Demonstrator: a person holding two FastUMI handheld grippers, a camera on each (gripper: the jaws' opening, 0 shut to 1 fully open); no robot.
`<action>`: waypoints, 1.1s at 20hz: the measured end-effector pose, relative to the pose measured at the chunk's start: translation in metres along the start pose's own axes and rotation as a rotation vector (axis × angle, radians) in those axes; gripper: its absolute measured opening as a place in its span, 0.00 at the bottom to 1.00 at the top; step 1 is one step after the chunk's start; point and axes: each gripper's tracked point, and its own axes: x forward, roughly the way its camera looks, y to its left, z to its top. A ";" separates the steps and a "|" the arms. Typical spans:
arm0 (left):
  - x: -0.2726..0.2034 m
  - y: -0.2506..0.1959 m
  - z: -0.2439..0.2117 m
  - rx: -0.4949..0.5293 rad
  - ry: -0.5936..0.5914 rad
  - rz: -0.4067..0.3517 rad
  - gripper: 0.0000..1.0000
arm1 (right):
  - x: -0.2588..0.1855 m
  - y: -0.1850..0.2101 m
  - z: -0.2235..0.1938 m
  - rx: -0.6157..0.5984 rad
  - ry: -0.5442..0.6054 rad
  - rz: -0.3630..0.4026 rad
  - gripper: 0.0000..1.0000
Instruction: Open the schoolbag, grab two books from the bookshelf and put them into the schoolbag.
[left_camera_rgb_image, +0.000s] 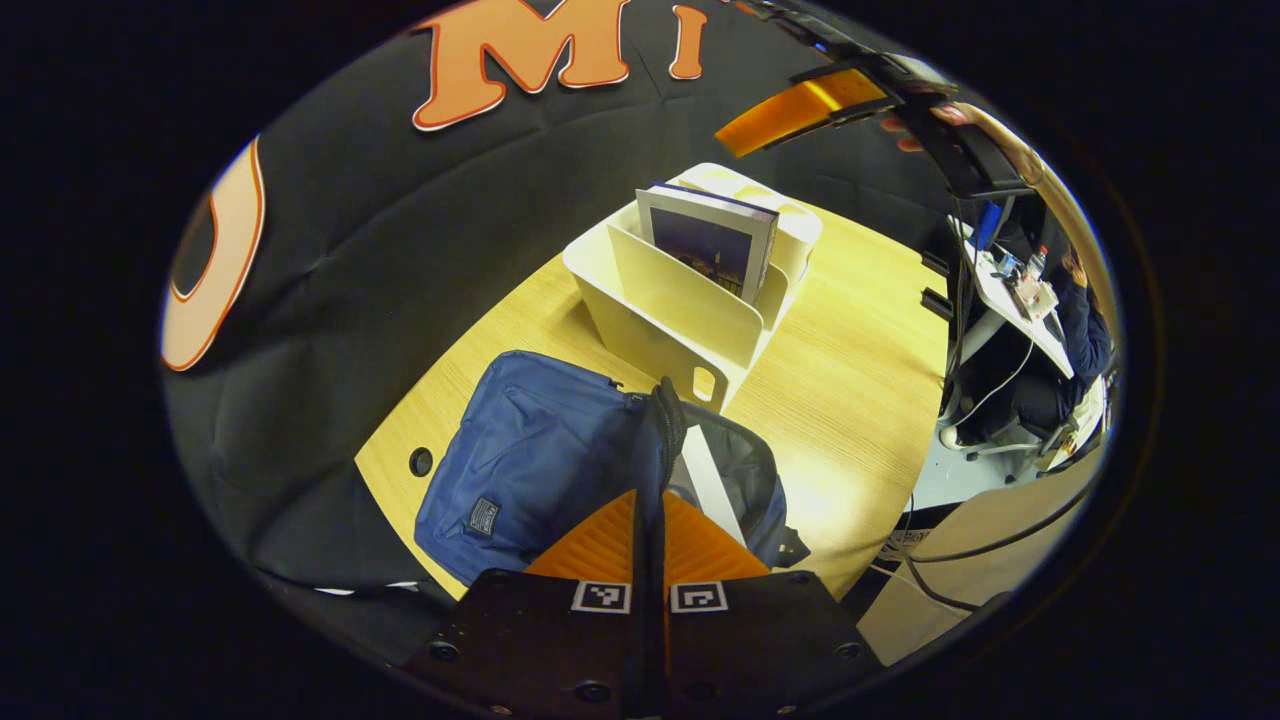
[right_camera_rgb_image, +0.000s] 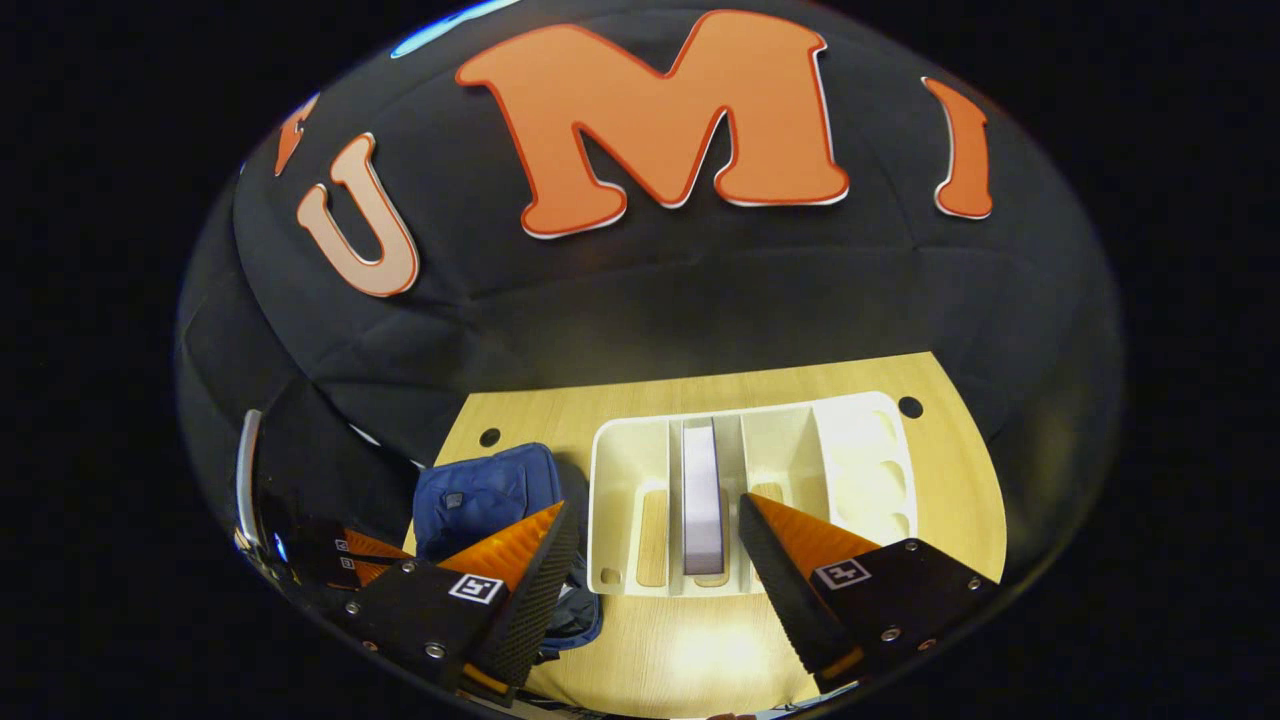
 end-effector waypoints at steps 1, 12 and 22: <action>0.001 0.000 0.000 -0.002 0.000 0.000 0.01 | 0.011 -0.002 -0.001 -0.005 0.023 -0.010 0.97; 0.017 0.007 -0.008 -0.045 0.026 -0.043 0.01 | 0.085 -0.025 -0.020 -0.037 0.208 -0.072 0.97; 0.020 0.011 -0.013 -0.060 0.031 -0.056 0.01 | 0.099 -0.023 -0.034 -0.043 0.277 -0.091 0.67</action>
